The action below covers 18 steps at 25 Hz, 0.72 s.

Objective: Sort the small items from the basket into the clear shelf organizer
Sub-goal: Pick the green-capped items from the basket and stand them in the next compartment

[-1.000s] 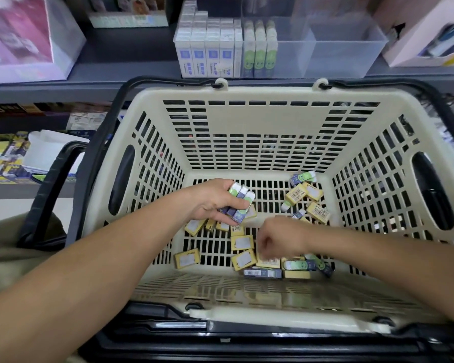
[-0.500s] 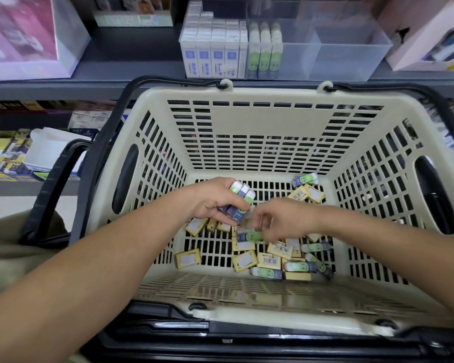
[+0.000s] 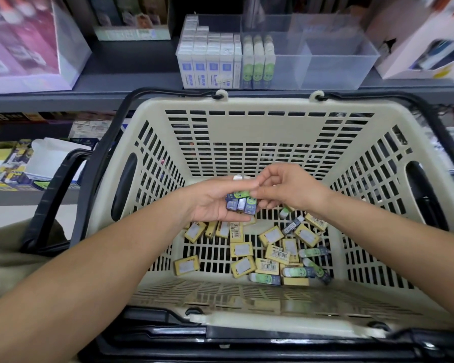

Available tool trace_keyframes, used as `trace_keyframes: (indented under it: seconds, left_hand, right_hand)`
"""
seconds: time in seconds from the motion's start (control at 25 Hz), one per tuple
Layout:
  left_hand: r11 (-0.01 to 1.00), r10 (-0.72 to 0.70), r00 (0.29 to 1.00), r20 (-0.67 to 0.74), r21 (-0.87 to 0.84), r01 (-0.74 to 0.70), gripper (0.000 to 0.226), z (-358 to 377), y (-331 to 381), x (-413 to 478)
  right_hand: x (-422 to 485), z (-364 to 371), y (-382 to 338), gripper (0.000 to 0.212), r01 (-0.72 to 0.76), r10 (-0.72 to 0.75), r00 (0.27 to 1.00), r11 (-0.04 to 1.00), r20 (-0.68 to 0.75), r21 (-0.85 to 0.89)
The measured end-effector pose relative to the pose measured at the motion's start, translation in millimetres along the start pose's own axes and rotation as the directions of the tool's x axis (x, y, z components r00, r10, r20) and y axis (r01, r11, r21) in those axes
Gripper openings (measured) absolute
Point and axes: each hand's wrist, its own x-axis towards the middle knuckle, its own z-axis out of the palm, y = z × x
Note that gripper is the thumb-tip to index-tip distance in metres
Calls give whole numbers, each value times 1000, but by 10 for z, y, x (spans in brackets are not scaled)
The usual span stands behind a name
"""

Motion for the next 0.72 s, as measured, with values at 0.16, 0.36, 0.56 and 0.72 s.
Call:
trace_keyframes:
  seconds: [0.16,0.36,0.56,0.72]
  left_hand:
    - [999,43,992,-121,2,-43,27,-23,-2,27]
    - [998,16,978,-209,71,-1,31,-30,-17,34]
    - [982,-7,988,-153,186,36,33,-21,-70,63]
    - [975,-29,992,-122,214,55,29,-13,-93,67]
  right_hand:
    - [56,-84,51,15,-39,40,999,996,-13,77]
    - [-15,69,404,9,106,230,910,676,345,-729]
    - [-148,289,750,33,194,424,784,526,453,-828]
    - [-180,344,821,39,220,344,844,476,410,-851]
